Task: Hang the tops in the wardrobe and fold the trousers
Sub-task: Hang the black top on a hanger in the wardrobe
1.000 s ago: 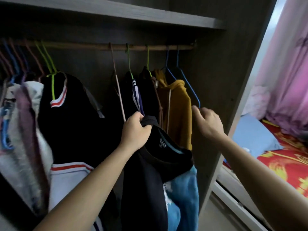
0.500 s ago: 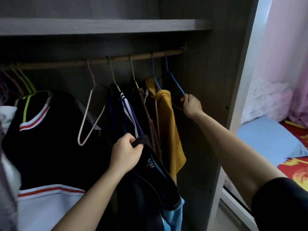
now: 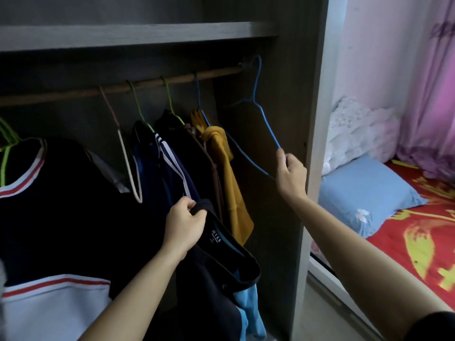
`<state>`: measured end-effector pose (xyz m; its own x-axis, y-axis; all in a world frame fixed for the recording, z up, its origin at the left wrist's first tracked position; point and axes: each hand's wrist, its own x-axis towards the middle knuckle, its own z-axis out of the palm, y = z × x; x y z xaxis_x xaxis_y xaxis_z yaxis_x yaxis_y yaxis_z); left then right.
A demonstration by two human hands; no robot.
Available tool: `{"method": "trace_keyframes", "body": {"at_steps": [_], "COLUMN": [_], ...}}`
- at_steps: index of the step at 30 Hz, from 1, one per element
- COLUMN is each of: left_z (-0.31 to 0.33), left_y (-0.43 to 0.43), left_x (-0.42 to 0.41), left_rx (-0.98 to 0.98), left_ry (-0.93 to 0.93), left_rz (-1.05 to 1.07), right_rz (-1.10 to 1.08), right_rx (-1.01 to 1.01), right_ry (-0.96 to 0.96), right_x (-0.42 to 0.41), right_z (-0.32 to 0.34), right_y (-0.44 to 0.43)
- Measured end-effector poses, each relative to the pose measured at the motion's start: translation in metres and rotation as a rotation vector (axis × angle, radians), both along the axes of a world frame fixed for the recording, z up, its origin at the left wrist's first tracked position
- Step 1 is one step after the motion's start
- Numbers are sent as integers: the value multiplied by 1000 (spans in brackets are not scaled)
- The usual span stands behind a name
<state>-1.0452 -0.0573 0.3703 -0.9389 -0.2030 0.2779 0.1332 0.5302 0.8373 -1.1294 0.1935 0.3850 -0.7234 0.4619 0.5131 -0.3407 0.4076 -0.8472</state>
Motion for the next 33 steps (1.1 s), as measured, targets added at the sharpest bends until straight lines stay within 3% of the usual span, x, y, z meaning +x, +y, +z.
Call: {"method": "trace_keyframes", "body": {"at_steps": [5,11,15,19,24,31,33], "left_z": [-8,-22,-36,-42,-45,-43,-44], "left_y": [9,27,54,80,113,164,179], "left_x": [19,41,69,95,129,177,185], "left_rx": [119,359,548,673,400,99,-56], "left_ry": [-82,-231,-340,-407,-333,-277,-259], "left_rz": [-127,-279,-427,-557,-579,-755,-790], "right_rz": [-130,-261,-210,-49,177,236,257], "right_rx": [43,-82,-259,-366,-250,-527,-496], "right_ry": [-42,6,-2,-166,-456,-288,-289], "right_x": [79,196,282,342,395,417,430], "right_z": [-42,-76,-99,-114,-110,-58,-52], "right_y": [-1,4,13,29,55,97,114]}}
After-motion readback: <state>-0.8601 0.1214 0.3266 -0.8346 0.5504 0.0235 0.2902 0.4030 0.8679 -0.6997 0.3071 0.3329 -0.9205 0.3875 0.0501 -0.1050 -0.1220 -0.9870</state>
